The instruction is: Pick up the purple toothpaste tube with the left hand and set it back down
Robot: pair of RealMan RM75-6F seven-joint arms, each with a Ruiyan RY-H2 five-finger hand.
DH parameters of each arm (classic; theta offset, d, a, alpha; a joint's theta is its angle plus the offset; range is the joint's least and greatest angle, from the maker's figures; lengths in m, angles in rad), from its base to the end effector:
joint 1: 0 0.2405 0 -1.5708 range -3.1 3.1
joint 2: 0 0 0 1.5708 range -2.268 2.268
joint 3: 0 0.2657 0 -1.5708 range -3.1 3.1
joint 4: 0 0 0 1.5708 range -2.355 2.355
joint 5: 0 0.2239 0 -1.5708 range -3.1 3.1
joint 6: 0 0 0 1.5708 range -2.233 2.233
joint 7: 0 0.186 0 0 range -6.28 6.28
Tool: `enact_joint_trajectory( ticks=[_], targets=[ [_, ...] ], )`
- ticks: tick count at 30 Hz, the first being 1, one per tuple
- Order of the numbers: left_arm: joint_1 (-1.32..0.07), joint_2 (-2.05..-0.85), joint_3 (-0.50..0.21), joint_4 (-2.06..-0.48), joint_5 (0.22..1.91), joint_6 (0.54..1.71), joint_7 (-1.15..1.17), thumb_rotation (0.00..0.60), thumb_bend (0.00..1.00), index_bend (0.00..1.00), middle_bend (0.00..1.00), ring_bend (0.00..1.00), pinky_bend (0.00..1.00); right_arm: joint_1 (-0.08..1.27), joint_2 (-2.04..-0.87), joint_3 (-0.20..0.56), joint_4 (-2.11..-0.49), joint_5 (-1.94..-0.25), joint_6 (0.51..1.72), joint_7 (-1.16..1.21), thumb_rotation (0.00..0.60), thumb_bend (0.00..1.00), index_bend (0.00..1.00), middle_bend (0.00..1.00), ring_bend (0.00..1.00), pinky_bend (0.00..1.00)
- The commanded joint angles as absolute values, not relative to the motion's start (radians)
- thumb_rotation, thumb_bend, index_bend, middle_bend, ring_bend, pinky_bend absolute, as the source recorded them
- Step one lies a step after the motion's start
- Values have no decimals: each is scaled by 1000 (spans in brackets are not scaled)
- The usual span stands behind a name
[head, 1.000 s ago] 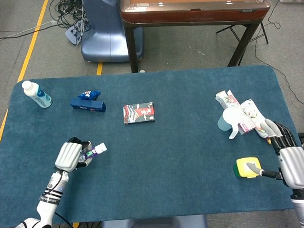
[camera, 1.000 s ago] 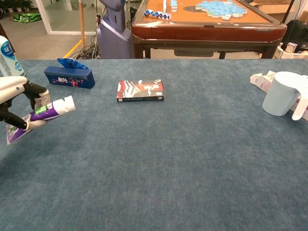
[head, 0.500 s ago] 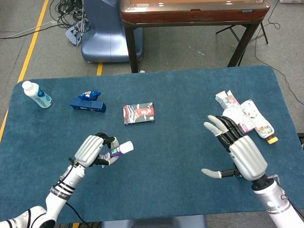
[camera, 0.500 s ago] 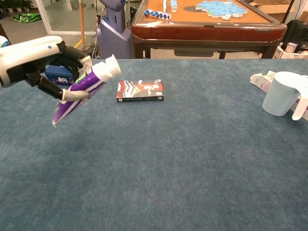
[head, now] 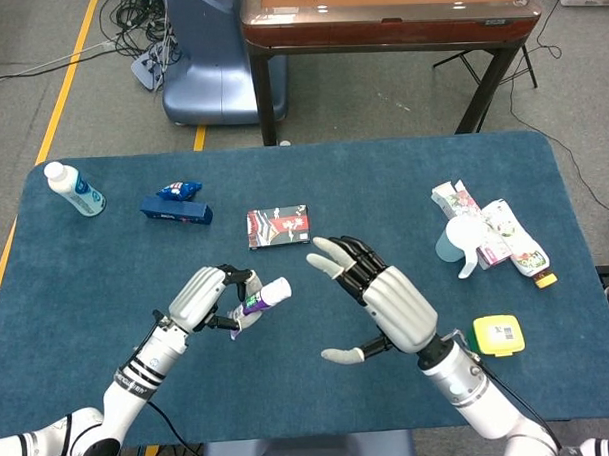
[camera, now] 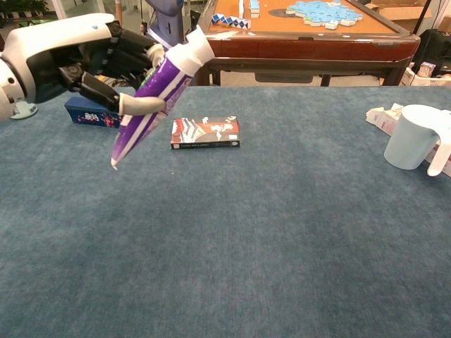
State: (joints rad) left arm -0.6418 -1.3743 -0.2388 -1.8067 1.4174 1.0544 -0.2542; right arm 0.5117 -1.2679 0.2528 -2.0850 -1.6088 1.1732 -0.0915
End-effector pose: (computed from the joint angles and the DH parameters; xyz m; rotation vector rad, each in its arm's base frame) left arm -0.0740 0.3415 0.0217 -1.7657 -1.3818 -1.5773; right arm -0.0358 -0.2834 0.0804 1.8250 -0.9570 1.6555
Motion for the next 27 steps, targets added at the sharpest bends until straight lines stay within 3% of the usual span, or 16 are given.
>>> enact_joint_trajectory(
  ticks=[1,16,27],
  targets=[
    [-647,-1374,-236,-1822,1424,1059,-249,600,292,638,730,567,372,554,-1319,275,-2066,-1567,1144,-104,86,0,0,0,0,0],
    [-685,-1388,-225,-1880,1466,1067,-220,600,292,641,733,568,372,690,-1471,319,-1980,-1474,1096,-148,58,0,0,0,0,0],
    [-723,-1396,-238,-1886,1417,1035,-183,600,292,641,733,567,372,747,-1519,326,-1948,-1449,1092,-192,58,0,0,0,0,0]
  ],
)
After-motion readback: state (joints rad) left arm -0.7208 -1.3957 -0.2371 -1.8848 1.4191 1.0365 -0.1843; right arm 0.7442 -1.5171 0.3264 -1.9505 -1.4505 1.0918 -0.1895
